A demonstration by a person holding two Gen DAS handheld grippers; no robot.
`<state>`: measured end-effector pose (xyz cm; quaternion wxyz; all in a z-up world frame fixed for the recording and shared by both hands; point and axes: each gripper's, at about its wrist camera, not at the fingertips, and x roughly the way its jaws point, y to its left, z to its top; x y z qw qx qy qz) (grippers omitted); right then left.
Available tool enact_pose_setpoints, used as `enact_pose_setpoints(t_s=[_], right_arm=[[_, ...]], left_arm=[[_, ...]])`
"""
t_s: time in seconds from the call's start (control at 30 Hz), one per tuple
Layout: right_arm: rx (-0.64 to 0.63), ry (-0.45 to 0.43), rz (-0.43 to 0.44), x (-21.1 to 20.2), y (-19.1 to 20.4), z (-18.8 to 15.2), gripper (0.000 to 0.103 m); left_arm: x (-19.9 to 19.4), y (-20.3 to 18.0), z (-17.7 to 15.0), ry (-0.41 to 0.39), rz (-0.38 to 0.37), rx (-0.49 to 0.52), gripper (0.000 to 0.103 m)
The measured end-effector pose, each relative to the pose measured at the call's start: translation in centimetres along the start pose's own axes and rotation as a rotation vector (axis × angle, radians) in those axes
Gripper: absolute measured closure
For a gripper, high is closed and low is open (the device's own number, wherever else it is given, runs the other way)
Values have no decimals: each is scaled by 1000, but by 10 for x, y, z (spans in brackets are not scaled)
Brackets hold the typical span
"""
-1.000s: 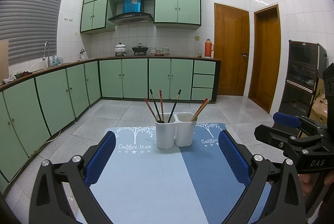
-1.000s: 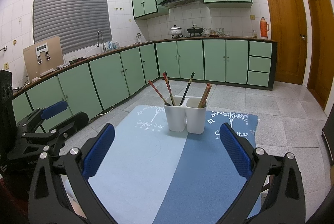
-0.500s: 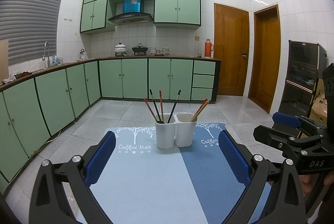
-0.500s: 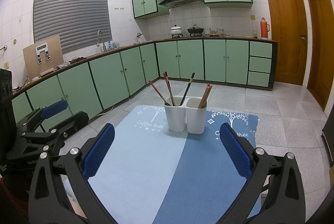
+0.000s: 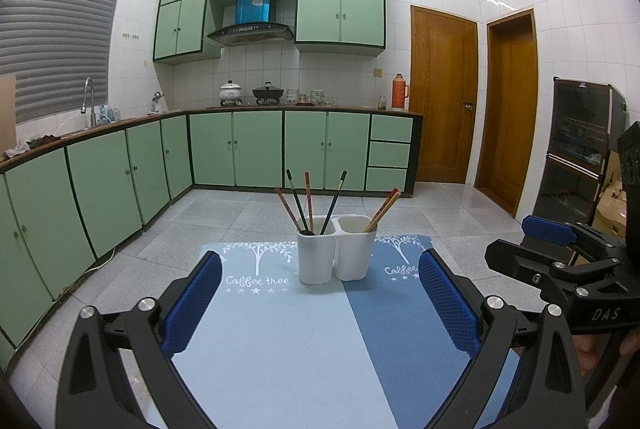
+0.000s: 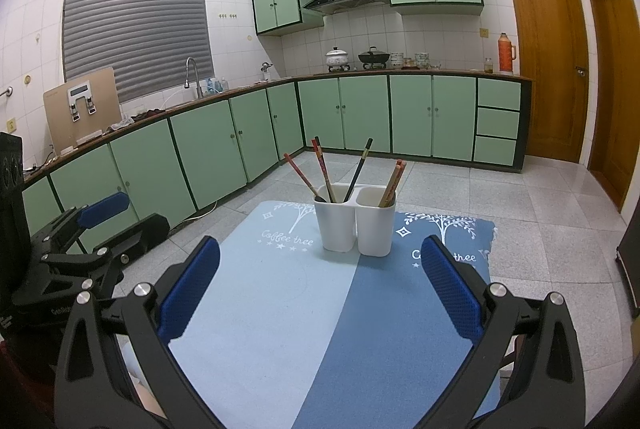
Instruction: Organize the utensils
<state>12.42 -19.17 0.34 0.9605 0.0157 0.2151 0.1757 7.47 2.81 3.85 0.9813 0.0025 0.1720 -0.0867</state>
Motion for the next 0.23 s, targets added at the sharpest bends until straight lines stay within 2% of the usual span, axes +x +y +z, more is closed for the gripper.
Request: enact_pose_setpoints(t_s=[0.23], right_arm=[[5,2,-1,4,-2,-5,5]], left_arm=[[3,2,-4,5,5,-7,6]])
